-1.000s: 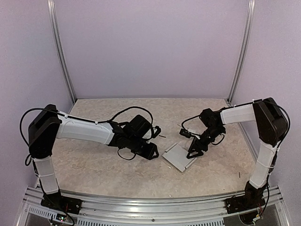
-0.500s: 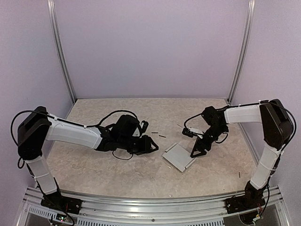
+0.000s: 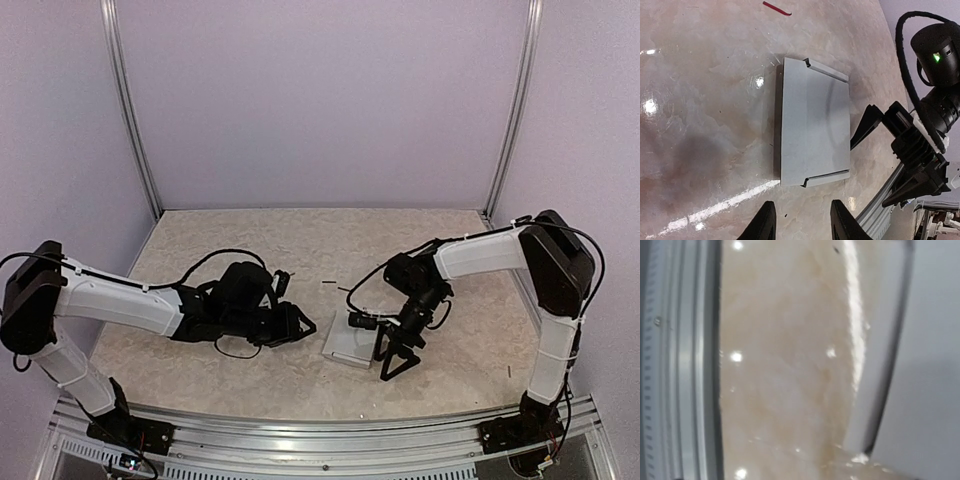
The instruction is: Fold the paper box
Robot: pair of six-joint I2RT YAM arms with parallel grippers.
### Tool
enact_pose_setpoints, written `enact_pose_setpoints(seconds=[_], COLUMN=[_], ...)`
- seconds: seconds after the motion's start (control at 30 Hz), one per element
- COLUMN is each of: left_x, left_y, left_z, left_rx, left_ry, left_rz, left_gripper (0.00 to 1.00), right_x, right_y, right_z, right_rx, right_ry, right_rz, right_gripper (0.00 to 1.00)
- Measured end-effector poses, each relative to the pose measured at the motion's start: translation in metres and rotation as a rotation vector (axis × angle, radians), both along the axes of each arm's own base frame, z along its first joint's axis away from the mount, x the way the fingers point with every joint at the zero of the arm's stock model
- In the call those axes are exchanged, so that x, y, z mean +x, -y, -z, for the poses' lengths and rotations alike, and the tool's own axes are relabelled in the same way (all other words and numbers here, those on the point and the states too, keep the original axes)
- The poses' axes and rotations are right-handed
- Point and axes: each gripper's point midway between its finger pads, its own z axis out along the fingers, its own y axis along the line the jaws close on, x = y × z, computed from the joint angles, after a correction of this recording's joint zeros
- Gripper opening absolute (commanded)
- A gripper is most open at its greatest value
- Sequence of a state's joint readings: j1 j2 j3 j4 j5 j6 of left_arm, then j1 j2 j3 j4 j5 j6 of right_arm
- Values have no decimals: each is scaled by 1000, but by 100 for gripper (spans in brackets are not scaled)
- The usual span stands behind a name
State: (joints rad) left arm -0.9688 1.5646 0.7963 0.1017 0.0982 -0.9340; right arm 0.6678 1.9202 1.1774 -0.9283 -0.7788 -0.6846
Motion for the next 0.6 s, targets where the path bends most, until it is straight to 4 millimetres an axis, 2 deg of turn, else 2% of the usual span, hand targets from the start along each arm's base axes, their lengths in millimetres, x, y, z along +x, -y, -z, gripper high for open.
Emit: enact_pose_setpoints(seconds=[0.17, 0.33, 0.47, 0.6], left_x=[3, 23, 40, 45], left_y=[-2, -1, 10, 20], left_z=[11, 10, 19, 35], left_rx=[10, -60, -115, -157], left_ry=[-27, -13, -31, -62], left_rz=[9, 85, 195, 284], left_gripper=[39, 40, 39, 40], right_x=[8, 27, 26, 23], right_y=[11, 30, 39, 44], right_z=[-7, -26, -35, -29], right_rx=[10, 31, 37, 18], right_ry=[-9, 81, 157, 169], right_rz=[28, 93, 103, 107], right_gripper=[100, 100, 100, 100])
